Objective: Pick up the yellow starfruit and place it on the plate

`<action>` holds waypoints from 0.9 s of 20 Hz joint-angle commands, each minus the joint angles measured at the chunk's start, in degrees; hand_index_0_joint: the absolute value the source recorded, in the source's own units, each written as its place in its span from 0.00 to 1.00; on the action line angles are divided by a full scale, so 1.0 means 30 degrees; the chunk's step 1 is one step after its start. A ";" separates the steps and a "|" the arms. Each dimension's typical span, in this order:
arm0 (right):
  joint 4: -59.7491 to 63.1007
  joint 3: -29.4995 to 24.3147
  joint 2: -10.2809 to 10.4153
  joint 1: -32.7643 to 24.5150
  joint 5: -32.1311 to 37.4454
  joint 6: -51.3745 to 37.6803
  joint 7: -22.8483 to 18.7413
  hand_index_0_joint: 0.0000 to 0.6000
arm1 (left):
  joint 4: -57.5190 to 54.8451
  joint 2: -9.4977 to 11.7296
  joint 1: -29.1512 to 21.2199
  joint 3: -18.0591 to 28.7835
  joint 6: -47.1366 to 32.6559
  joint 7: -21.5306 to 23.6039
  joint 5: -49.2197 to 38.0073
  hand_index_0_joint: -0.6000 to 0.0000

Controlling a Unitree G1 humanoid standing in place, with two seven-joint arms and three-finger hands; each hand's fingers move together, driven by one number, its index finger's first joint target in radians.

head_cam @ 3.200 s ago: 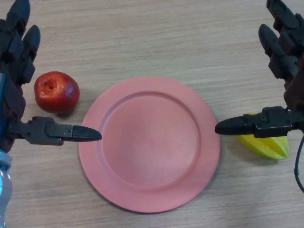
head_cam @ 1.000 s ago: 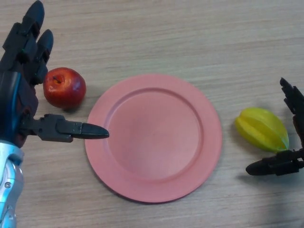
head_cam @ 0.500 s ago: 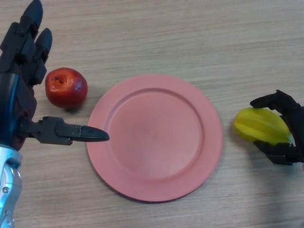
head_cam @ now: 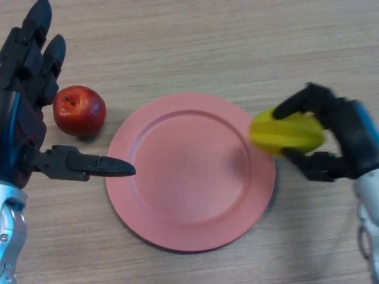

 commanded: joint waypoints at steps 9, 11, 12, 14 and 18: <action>-0.1408 0.4176 0.0089 0.0082 0.4321 0.0205 -0.3337 0.92 | -0.1348 0.0478 -0.0419 0.0516 -0.1994 0.0561 0.0549 1.00; -0.1611 0.4310 0.0089 0.0039 0.4016 0.0466 -0.2839 0.50 | -0.1343 0.0474 -0.0432 0.0524 -0.2052 0.0559 0.0621 1.00; -0.1812 0.4330 0.0089 -0.0095 0.3709 0.0642 -0.2435 0.25 | -0.1373 0.0489 -0.0459 0.0566 -0.2109 0.0552 0.0684 1.00; -0.2242 0.3710 0.0089 -0.0729 0.4203 0.0833 -0.2832 0.00 | -0.1467 0.0505 -0.0507 0.0680 -0.2254 0.0665 0.0734 1.00; -0.2887 0.1594 0.0089 -0.1230 0.5217 -0.0520 -0.3117 0.00 | -0.1605 0.0488 -0.0372 0.0710 -0.2154 0.0732 0.0685 1.00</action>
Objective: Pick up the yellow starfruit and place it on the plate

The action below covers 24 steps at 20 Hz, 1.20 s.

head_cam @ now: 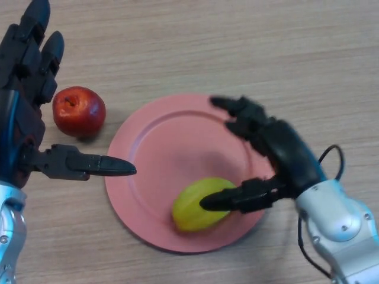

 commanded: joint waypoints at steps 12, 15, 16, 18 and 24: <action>-0.6067 -0.7840 -0.1528 0.0200 0.6786 -0.2582 0.0360 0.00 | -0.2099 0.0514 -0.0080 0.0943 -0.0744 0.0515 -0.0288 1.00; -0.6066 -0.8111 -0.1562 0.1017 0.7566 -0.3338 0.0427 0.00 | -0.2287 0.0446 0.0073 0.1039 -0.0588 0.0448 -0.0024 1.00; -0.5920 -0.8062 -0.1618 0.1056 0.7653 -0.3353 0.0341 0.00 | -0.2404 0.0402 0.0134 0.0930 -0.0528 0.0493 0.0185 1.00; -0.5872 -0.8153 -0.1635 0.1006 0.7708 -0.3370 0.0196 0.00 | -0.2556 0.0371 0.0227 0.0584 -0.0424 0.0194 0.0772 1.00; -0.5818 -0.7624 -0.1406 0.1068 0.7543 -0.3358 -0.0097 0.00 | -0.2764 0.0366 -0.0023 0.0929 -0.0115 0.0389 0.0840 1.00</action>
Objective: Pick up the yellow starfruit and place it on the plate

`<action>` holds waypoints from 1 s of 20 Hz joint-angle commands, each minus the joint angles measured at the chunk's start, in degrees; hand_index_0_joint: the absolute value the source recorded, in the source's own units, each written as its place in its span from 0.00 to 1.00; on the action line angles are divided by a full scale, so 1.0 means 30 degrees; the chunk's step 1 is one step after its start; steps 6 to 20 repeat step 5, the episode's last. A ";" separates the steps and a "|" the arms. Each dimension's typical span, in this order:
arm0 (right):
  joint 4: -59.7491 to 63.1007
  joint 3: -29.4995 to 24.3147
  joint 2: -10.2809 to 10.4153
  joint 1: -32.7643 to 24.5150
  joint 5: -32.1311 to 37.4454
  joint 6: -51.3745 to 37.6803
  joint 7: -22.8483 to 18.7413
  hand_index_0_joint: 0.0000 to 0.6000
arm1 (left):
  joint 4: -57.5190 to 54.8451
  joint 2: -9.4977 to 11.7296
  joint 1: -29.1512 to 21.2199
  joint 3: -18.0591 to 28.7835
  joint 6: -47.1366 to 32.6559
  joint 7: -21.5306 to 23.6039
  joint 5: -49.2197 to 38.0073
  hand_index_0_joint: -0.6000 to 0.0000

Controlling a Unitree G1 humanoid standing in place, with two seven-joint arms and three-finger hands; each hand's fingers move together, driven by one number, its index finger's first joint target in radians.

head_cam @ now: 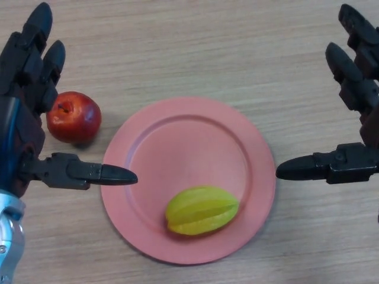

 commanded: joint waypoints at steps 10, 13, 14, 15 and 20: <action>-0.0956 -0.0408 -0.0210 -0.0227 0.0417 -0.2606 -0.0317 0.00 | -0.1455 0.0328 -0.0292 0.0786 -0.2090 0.0505 0.1370 1.00; -0.0956 -0.0408 -0.0210 -0.0227 0.0417 -0.2606 -0.0317 0.00 | -0.1455 0.0328 -0.0292 0.0786 -0.2090 0.0505 0.1370 1.00; -0.0956 -0.0408 -0.0210 -0.0227 0.0417 -0.2606 -0.0317 0.00 | -0.1455 0.0328 -0.0292 0.0786 -0.2090 0.0505 0.1370 1.00; -0.0956 -0.0408 -0.0210 -0.0227 0.0417 -0.2606 -0.0317 0.00 | -0.1455 0.0328 -0.0292 0.0786 -0.2090 0.0505 0.1370 1.00; -0.0956 -0.0408 -0.0210 -0.0227 0.0417 -0.2606 -0.0317 0.00 | -0.1455 0.0328 -0.0292 0.0786 -0.2090 0.0505 0.1370 1.00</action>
